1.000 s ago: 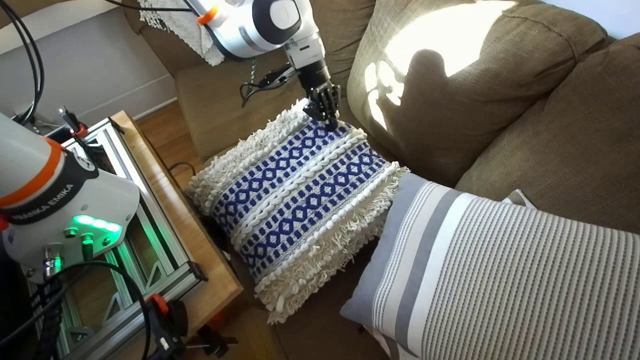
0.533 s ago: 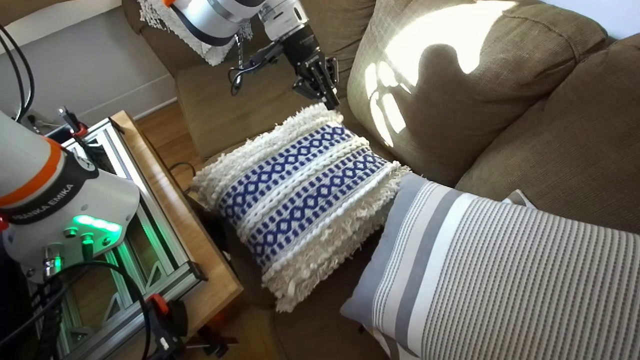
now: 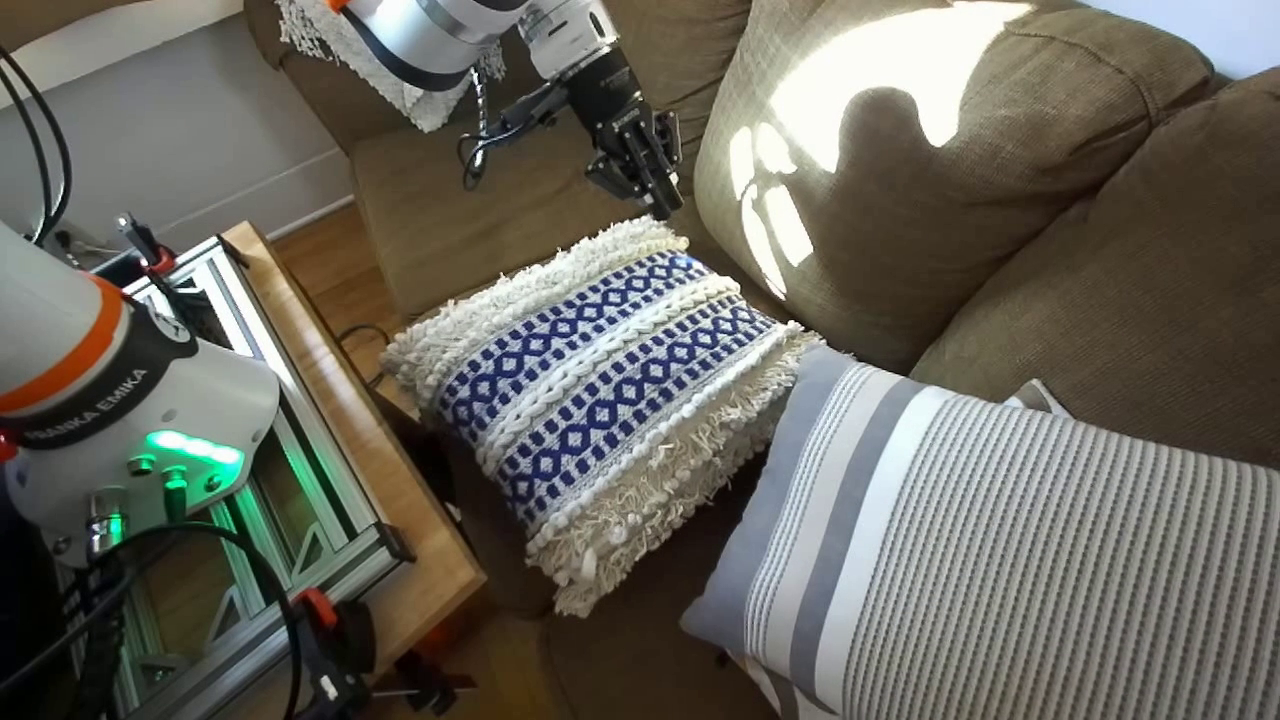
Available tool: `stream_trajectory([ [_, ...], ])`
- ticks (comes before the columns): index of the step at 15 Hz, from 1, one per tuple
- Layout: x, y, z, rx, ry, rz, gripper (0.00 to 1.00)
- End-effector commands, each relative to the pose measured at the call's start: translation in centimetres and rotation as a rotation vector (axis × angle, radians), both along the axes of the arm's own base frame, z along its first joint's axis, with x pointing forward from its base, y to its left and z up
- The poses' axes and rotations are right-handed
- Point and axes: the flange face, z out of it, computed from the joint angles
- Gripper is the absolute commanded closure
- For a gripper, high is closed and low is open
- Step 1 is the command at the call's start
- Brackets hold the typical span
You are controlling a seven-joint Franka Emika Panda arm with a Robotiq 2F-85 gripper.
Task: Put the pillow upright
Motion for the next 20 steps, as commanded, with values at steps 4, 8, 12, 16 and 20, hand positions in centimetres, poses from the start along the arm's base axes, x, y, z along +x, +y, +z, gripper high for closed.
stream_trajectory([
  [4, 1.7, 1.7, 2.7, -0.029, -0.004, 0.172, 0.19],
  [8, 3.2, 2.1, -0.3, 0.079, 0.086, 0.328, 0.00],
  [12, 4.6, 1.7, -4.3, 0.179, 0.240, 0.444, 0.00],
  [16, 6.0, 0.4, -7.6, 0.214, 0.385, 0.475, 0.00],
  [20, 7.6, -0.3, -10.4, 0.235, 0.479, 0.459, 0.00],
])
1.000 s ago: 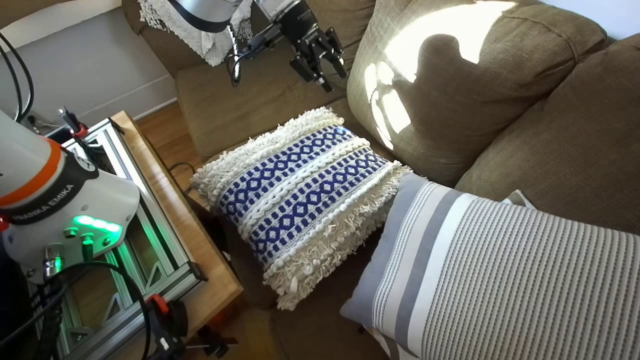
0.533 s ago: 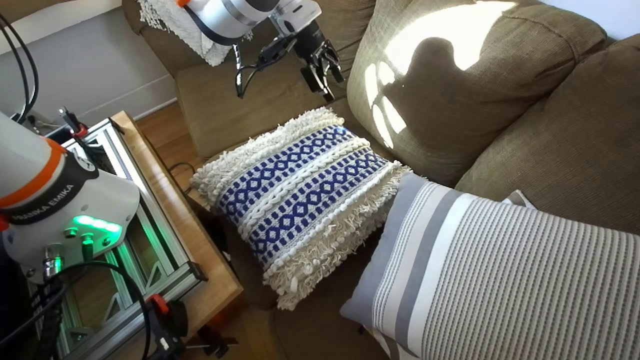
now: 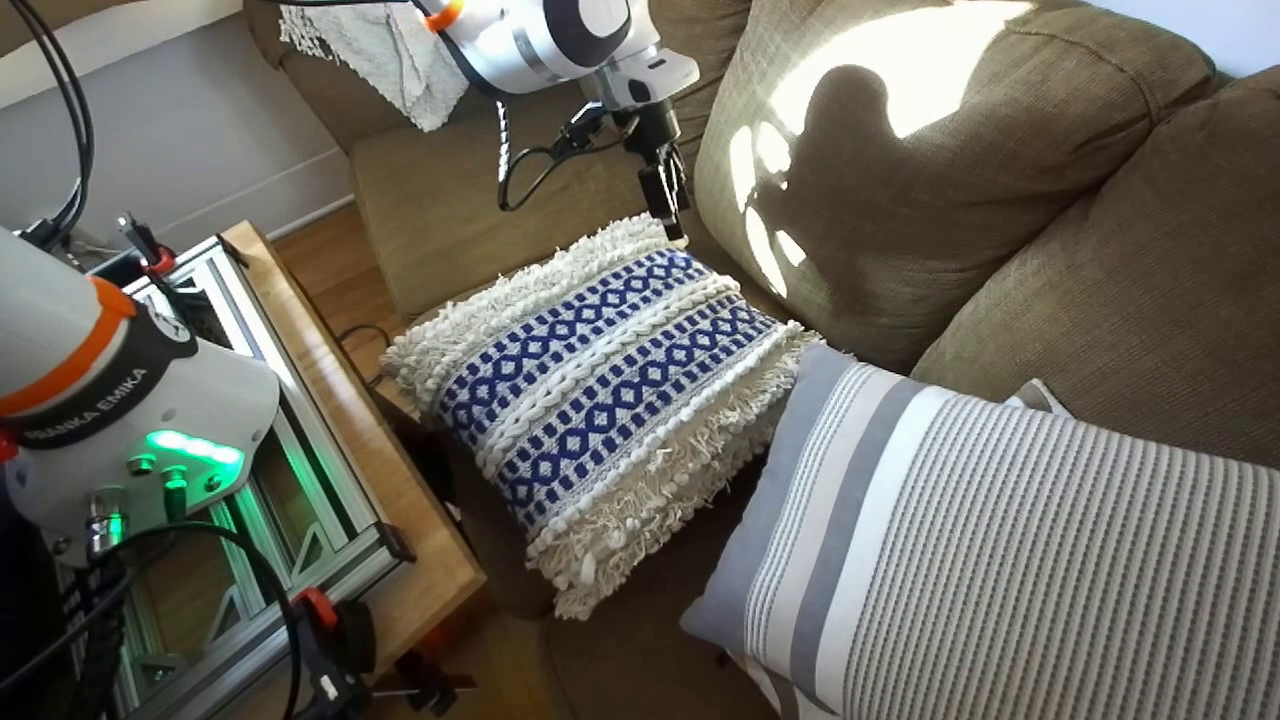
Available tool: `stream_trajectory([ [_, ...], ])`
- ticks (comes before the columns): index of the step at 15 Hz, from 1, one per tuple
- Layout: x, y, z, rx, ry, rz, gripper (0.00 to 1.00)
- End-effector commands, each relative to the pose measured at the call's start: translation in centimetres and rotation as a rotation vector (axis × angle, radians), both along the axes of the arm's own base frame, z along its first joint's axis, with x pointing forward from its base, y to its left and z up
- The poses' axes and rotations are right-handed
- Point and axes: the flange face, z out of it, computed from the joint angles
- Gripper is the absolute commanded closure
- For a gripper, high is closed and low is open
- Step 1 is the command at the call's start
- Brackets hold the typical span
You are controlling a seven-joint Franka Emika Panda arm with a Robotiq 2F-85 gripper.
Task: Put the pillow upright
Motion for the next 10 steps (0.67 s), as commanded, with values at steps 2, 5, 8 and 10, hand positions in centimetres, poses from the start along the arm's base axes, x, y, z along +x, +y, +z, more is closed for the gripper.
stream_trajectory([
  [2, 2.0, -0.5, -4.3, 0.017, 0.088, -0.021, 0.00],
  [5, 2.6, -0.8, -7.0, 0.035, 0.094, -0.058, 0.00],
  [8, 3.0, -1.6, -9.6, 0.037, 0.066, -0.093, 0.00],
  [10, 3.3, -2.2, -10.9, 0.037, 0.043, -0.123, 0.00],
])
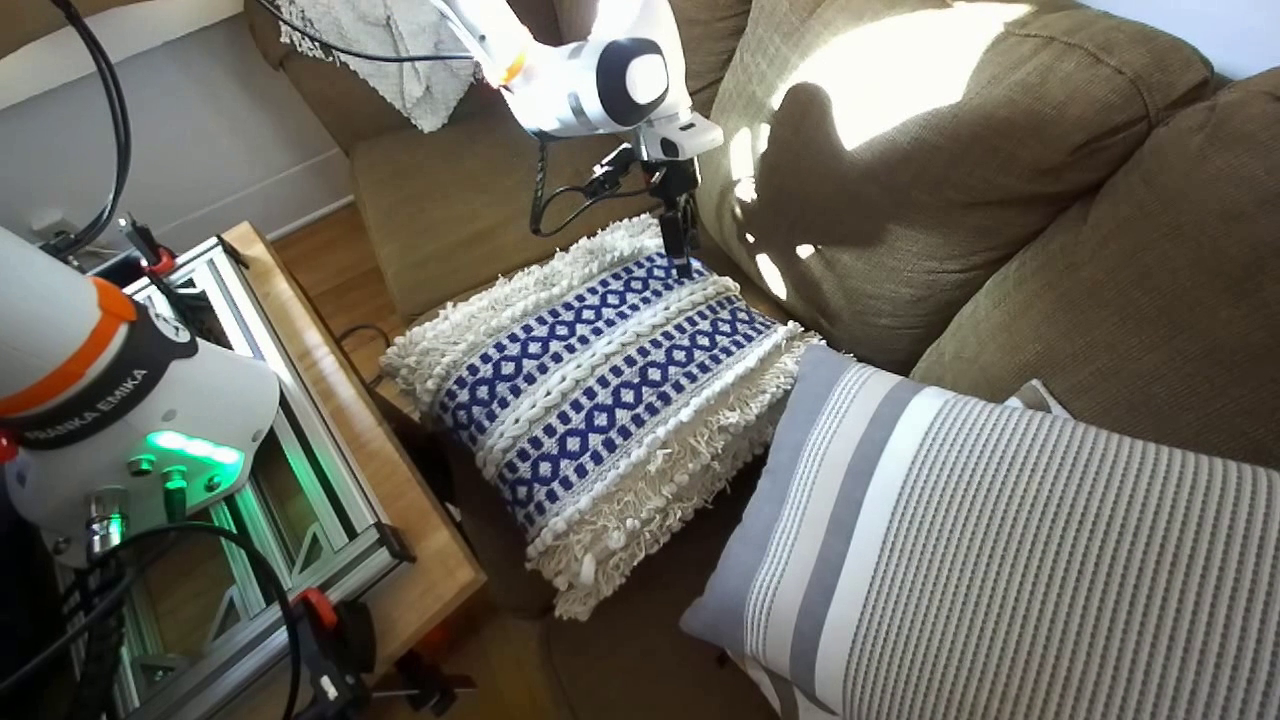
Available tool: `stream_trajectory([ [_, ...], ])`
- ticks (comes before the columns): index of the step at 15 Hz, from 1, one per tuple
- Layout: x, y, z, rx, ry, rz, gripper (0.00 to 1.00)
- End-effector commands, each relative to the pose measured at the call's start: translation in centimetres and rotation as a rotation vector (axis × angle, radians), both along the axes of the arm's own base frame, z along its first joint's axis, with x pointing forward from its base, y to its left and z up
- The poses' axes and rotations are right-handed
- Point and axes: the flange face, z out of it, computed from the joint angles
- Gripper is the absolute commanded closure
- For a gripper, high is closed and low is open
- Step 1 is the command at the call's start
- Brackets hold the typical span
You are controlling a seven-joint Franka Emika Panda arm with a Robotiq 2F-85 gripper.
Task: Put the pillow upright
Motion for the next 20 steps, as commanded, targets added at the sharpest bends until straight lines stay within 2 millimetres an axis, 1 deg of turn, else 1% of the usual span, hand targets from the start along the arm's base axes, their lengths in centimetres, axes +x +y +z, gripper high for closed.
stream_trajectory([
  [1, 1.1, -1.2, -3.2, 0.019, -0.041, -0.062, 0.00],
  [4, 1.8, -1.3, -4.6, 0.034, -0.042, -0.082, 0.00],
  [6, 1.9, -1.1, -5.7, 0.054, -0.017, -0.075, 0.00],
  [9, 1.2, -0.8, -7.6, 0.077, 0.058, -0.035, 0.00],
  [11, 0.7, -0.9, -8.5, 0.093, 0.115, 0.007, 0.01],
  [12, 0.5, -1.0, -8.7, 0.102, 0.144, 0.037, 0.06],
  [13, 0.3, -1.2, -9.0, 0.108, 0.173, 0.062, 0.15],
  [14, 0.1, -1.3, -9.3, 0.113, 0.199, 0.081, 0.31],
  [18, -0.4, -1.6, -9.7, 0.163, 0.273, 0.132, 0.61],
  [20, -0.6, -1.8, -9.5, 0.180, 0.301, 0.125, 0.73],
])
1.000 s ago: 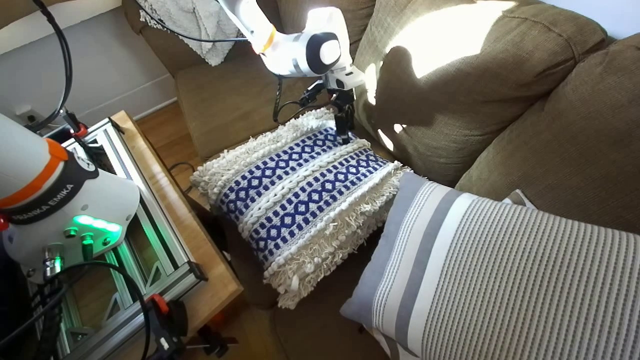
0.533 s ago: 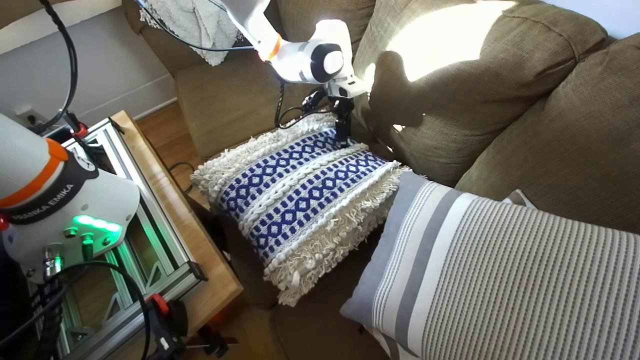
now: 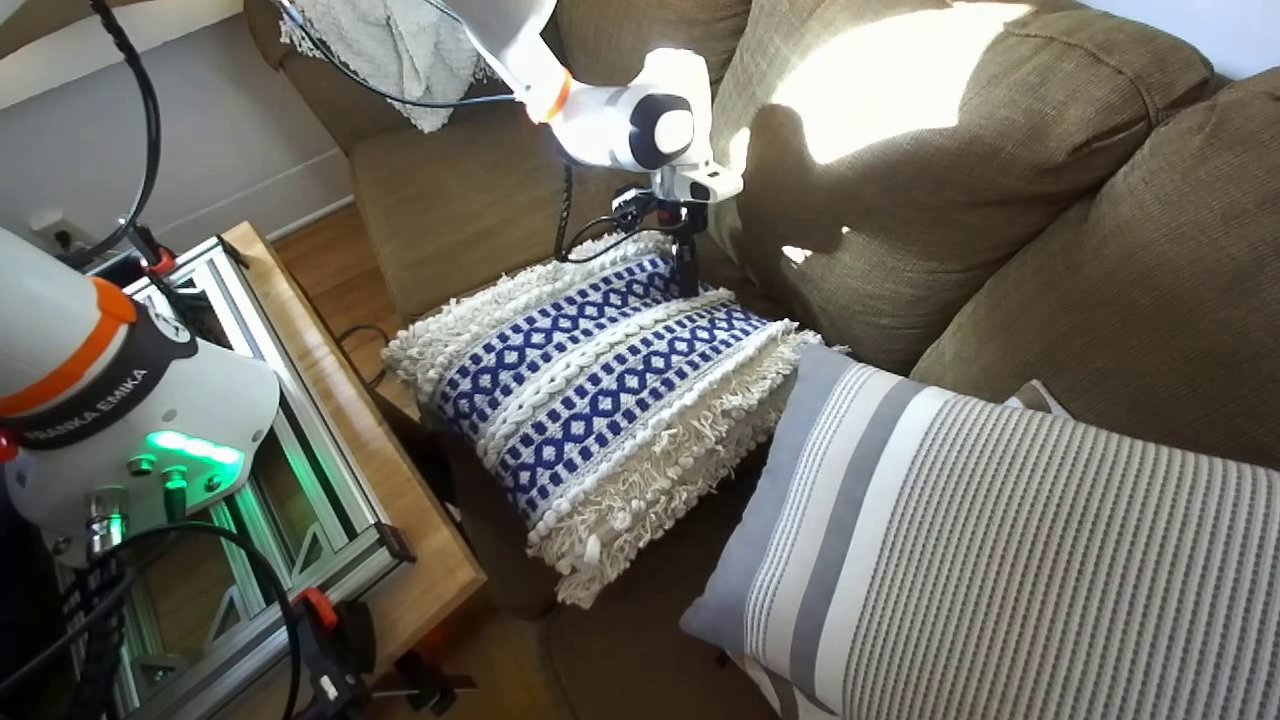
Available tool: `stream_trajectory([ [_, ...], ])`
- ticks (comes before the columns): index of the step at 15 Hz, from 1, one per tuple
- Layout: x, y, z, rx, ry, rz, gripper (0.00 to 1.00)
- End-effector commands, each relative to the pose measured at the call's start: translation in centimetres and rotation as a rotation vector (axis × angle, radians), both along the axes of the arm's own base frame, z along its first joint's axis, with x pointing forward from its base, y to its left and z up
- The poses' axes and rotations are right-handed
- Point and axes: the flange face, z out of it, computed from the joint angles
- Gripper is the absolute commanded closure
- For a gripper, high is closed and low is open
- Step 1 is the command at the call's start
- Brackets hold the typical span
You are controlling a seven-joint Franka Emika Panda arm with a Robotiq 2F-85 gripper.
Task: Put the pillow upright
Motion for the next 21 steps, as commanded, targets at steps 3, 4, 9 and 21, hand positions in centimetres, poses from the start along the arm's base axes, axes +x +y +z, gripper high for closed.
stream_trajectory([
  [3, -1.4, -1.0, -1.1, 0.049, 0.106, -0.075, 0.96],
  [4, -1.3, -1.2, -0.5, 0.044, 0.109, -0.095, 0.99],
  [9, -1.4, -1.0, 3.7, -0.016, 0.039, -0.168, 0.96],
  [21, -6.4, -0.4, 15.6, -0.072, -0.268, -0.365, 0.96],
])
